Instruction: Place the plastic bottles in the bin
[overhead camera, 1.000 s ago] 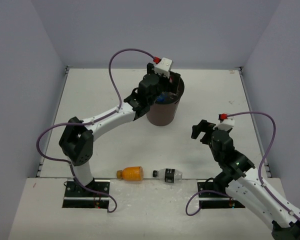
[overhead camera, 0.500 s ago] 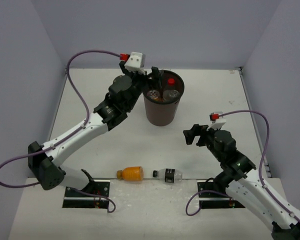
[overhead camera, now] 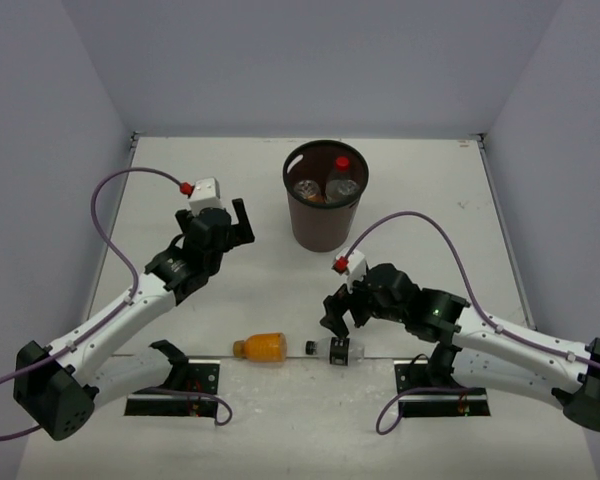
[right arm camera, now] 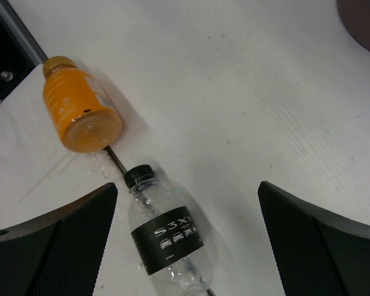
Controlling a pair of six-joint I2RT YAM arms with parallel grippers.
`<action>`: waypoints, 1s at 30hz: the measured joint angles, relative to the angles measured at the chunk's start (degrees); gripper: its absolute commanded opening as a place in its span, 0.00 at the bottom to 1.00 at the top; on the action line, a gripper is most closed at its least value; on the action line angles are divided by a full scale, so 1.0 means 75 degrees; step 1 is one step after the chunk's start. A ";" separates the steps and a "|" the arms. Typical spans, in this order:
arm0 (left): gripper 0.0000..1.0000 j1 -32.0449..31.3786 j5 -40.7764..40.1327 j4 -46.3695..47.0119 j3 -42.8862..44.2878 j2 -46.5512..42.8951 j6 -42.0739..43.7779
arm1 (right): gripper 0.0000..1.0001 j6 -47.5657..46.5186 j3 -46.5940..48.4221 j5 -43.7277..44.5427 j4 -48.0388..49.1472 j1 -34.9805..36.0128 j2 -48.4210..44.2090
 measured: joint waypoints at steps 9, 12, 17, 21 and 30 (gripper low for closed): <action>1.00 0.0159 -0.0029 -0.0522 -0.0171 -0.0060 -0.0550 | 0.99 0.0448 0.0675 -0.0703 -0.0440 0.0631 0.1067; 1.00 0.0161 -0.0031 -0.0516 -0.0202 -0.0106 -0.0569 | 0.99 0.0619 0.0690 -0.0704 -0.0665 0.0984 0.1704; 1.00 0.0167 -0.0033 -0.0469 -0.0439 -0.0258 -0.0601 | 0.99 0.0994 0.0825 -0.0580 -0.1134 0.1419 0.2450; 1.00 0.0167 -0.0050 -0.0494 -0.0664 -0.0529 -0.0621 | 0.99 0.1464 0.1036 -0.0210 -0.1415 0.1470 0.3393; 1.00 0.0167 -0.0207 -0.0526 -0.0810 -0.1284 -0.0629 | 0.62 0.2027 0.1190 0.0532 -0.1764 0.1500 0.4563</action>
